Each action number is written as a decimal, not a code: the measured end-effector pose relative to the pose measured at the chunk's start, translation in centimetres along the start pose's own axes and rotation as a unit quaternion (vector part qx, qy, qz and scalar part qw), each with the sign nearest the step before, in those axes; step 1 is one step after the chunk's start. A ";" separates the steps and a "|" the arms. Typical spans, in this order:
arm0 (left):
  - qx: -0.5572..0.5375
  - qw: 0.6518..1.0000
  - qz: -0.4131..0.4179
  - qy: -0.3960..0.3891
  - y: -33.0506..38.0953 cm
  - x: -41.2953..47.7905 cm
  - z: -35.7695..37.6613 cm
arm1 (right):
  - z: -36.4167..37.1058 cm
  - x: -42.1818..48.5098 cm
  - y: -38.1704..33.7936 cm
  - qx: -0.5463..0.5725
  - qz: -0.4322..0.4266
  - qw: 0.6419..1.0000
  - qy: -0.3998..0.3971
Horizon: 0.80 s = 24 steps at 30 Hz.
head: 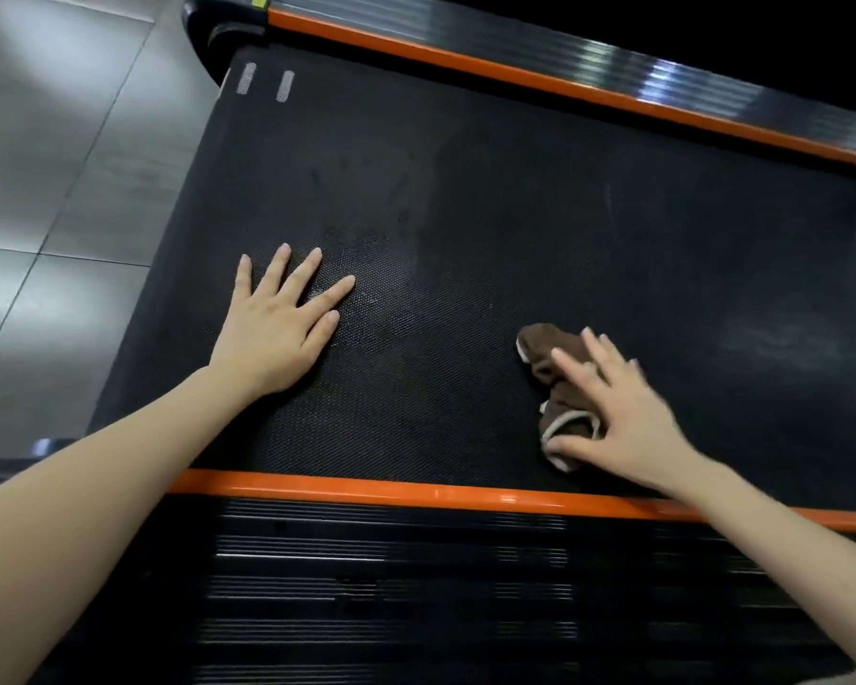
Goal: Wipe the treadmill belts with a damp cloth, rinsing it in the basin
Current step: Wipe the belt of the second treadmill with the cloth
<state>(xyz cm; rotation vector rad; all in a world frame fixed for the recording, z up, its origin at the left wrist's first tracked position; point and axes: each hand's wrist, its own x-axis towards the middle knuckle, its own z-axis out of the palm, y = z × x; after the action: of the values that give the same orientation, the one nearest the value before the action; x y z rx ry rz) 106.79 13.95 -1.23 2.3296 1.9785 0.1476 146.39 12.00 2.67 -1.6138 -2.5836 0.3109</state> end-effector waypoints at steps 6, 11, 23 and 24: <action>-0.012 1.000 -0.017 0.006 -0.1 1.0 -0.9 | 2.4 2.0 -1.1 0.061 -0.014 0.994 0.088; 0.021 0.996 -0.082 -0.003 -1.4 4.9 -1.3 | 3.2 11.7 -3.7 0.067 0.046 0.987 0.136; 0.018 0.995 -0.092 0.023 -1.5 5.8 0.1 | 5.4 11.7 -10.6 0.016 -0.215 0.973 0.087; 0.017 0.995 -0.091 0.023 -1.5 5.8 0.1 | 5.3 14.5 -10.5 0.015 -0.168 0.980 0.103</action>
<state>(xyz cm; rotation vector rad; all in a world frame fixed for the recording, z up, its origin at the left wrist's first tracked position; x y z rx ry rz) 106.27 19.91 -1.38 2.1692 2.2187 0.1587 129.83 19.88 -0.80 -1.1032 -2.6117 0.1472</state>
